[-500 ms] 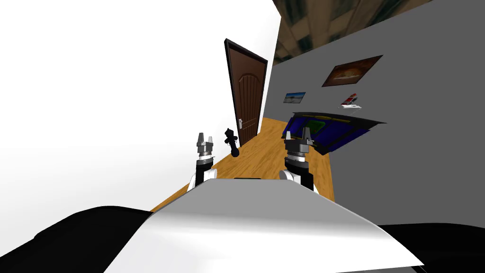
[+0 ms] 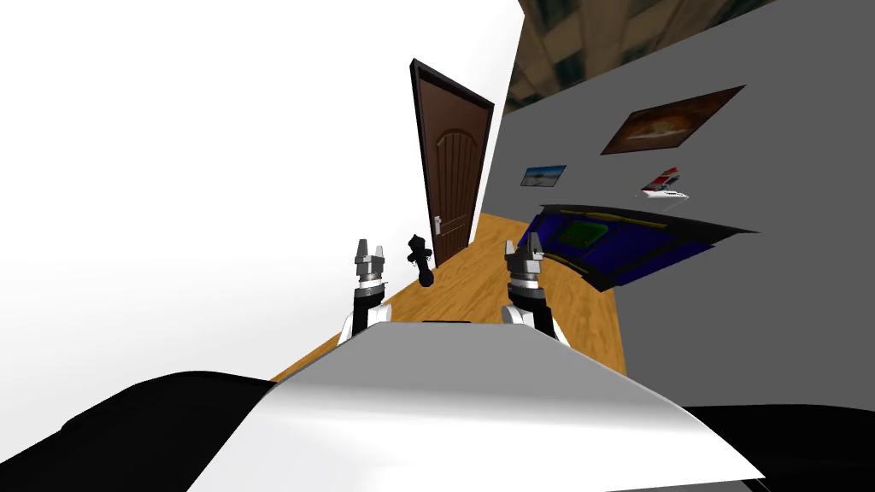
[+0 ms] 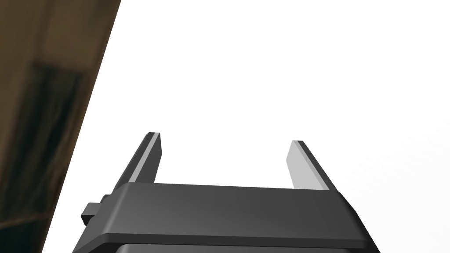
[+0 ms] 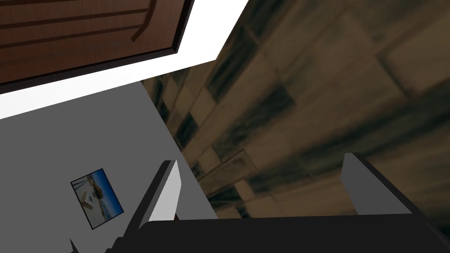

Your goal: Pull the door open

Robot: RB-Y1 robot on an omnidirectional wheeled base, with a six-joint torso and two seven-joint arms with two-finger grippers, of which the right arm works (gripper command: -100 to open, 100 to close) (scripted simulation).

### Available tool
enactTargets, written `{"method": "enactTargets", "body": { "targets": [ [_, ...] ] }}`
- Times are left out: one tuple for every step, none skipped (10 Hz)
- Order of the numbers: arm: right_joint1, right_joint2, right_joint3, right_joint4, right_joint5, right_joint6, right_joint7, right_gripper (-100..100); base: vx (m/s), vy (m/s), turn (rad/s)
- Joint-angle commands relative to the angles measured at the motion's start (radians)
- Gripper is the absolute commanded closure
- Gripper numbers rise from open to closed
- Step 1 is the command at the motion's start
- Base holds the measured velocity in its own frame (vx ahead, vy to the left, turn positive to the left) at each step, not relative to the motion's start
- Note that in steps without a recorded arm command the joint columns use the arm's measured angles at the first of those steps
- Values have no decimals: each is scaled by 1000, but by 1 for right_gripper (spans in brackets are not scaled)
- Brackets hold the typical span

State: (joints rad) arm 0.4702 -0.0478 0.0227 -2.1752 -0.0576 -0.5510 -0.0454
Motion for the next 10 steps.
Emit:
{"method": "enactTargets", "body": {
  "targets": [
    [-19,-12,3,34,26,8,38,-100,202,-3,122],
    [-24,-17,3,46,35,9,49,-100,162,-21,60],
    [-36,-25,5,71,52,11,72,-100,141,-15,92],
    [-43,-30,5,85,61,13,85,-100,121,-10,78],
    [-49,-34,6,99,71,14,98,-100,103,-7,57],
    [-62,-43,8,126,90,17,125,-100,129,-16,115],
    [-69,-48,8,141,100,18,138,-100,126,-13,98],
    [-84,-57,10,171,122,21,167,-100,145,3,115],
    [-91,-62,11,187,133,22,181,-100,139,-24,82],
    [-105,-71,13,218,154,25,210,-100,152,-36,102]
  ]
}}
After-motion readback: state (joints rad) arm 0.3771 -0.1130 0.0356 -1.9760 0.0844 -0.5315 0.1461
